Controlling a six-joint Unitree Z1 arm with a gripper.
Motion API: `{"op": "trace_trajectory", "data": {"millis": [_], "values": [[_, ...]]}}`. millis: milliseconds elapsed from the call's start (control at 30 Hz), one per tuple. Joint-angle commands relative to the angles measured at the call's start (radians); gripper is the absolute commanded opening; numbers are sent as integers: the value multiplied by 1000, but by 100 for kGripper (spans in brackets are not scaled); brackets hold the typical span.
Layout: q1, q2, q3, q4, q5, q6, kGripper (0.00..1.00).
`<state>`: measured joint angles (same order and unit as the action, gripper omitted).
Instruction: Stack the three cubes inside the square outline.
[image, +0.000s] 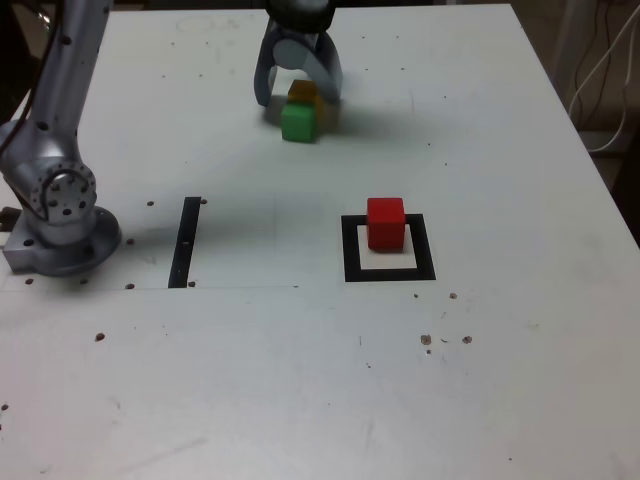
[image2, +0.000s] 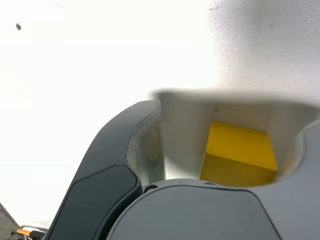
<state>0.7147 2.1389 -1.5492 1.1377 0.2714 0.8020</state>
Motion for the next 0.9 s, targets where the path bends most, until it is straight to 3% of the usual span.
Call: {"op": "trace_trajectory", "data": {"millis": [0,333,467,667,867], "values": [[-1,0,2,-5,1,-1,75],[-5,-10,-19,6,-8,5,50],[-5,-19,-23,2,-51,25,36],[-5,-26,-8,-7,-113,53,33],[-5,-26,7,-13,-127,57,33]]}}
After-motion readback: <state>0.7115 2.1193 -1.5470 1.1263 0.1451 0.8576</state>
